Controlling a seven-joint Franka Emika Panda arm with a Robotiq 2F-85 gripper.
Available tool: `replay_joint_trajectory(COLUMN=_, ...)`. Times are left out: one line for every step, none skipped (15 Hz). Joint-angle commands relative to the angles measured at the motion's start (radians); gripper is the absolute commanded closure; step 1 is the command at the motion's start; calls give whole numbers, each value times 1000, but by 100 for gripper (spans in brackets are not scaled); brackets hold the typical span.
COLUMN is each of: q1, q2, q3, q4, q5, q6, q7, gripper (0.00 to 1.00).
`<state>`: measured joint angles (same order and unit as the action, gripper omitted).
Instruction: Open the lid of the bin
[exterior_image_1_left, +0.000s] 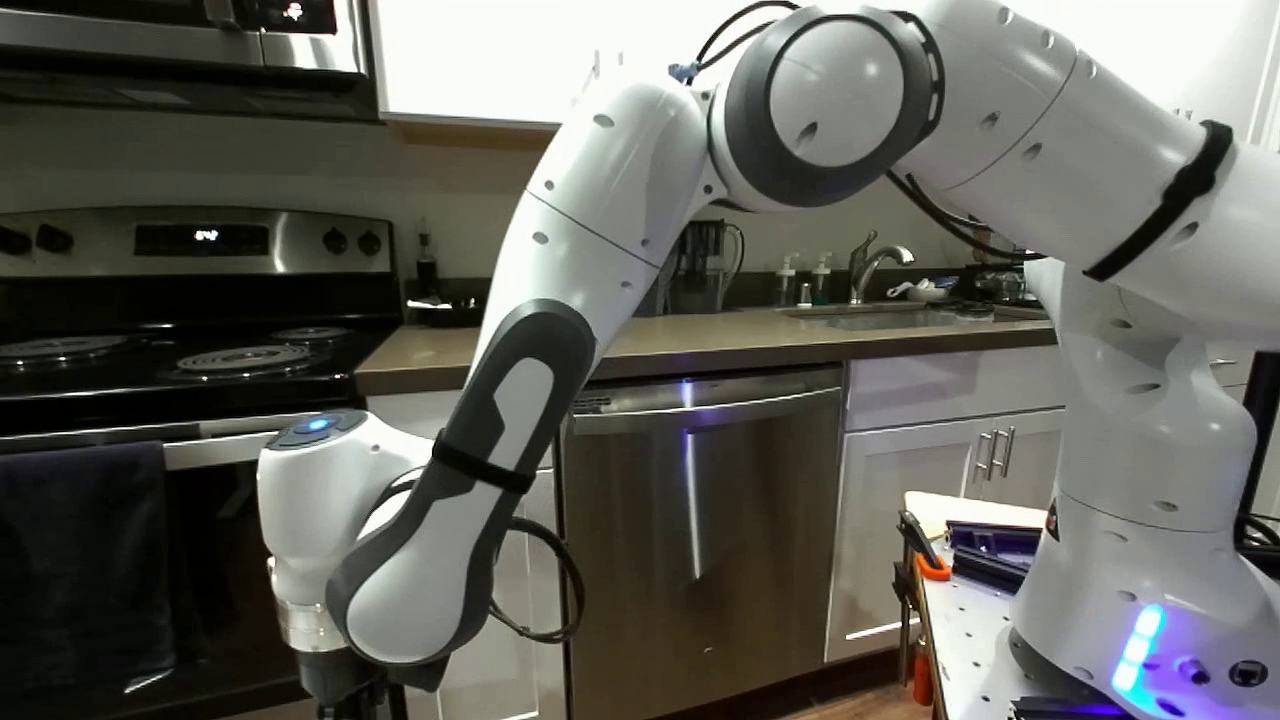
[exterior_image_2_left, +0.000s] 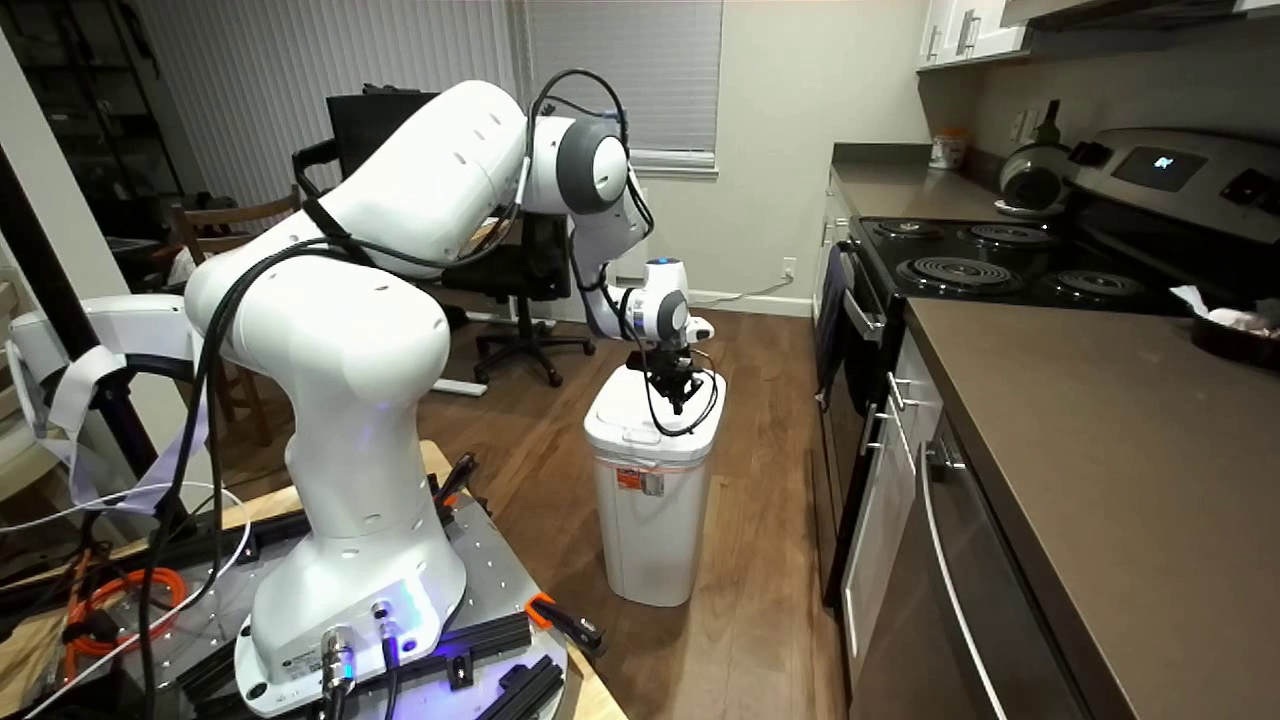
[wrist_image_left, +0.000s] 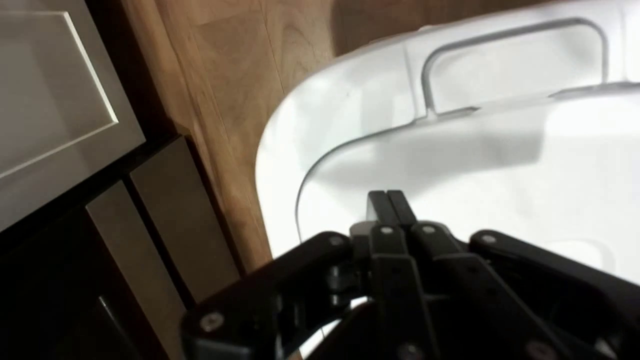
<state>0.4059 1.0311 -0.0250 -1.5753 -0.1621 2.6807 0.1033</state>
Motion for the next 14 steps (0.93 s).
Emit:
replay_joint_trajectory(q1=-64, q2=67, q3=73, q4=139, q5=2, q6=-69, q7=-92, gripper=98)
replay_joint_trajectory(q1=-66, q2=69, q3=83, q4=159, q5=3, q6=-99, q7=-102, gripper=98)
replay_joint_trajectory(q1=-73, q2=60, q3=98, q4=166, q5=5, q6=-133, q7=-117, gripper=98)
replay_joint_trajectory(q1=-75, q2=54, q3=110, q4=176, q5=7, q6=-167, q7=-126, gripper=97)
replay_joint_trajectory(q1=-76, q2=41, q3=122, q4=176, q5=9, q6=-199, q7=-134, gripper=97)
replay_joint_trajectory(q1=-69, q2=26, q3=125, q4=174, q5=9, q6=-231, q7=-126, gripper=97)
replay_joint_trajectory(q1=-65, q2=20, q3=130, q4=181, q5=9, q6=-259, q7=-122, gripper=98)
replay_joint_trajectory(q1=-62, q2=16, q3=135, q4=188, q5=10, q6=-284, q7=-117, gripper=97)
replay_joint_trajectory(q1=-60, q2=15, q3=141, q4=198, q5=11, q6=-309, q7=-118, gripper=97)
replay_joint_trajectory(q1=-62, q2=17, q3=147, q4=208, q5=12, q6=-330, q7=-121, gripper=97)
replay_joint_trajectory(q1=-67, q2=20, q3=158, q4=219, q5=15, q6=-350, q7=-134, gripper=97)
replay_joint_trajectory(q1=-69, q2=23, q3=165, q4=228, q5=17, q6=-371, q7=-140, gripper=97)
replay_joint_trajectory(q1=-72, q2=26, q3=173, q4=237, q5=20, q6=-392, q7=-151, gripper=97)
replay_joint_trajectory(q1=-72, q2=29, q3=178, q4=243, q5=22, q6=-413, q7=-157, gripper=97)
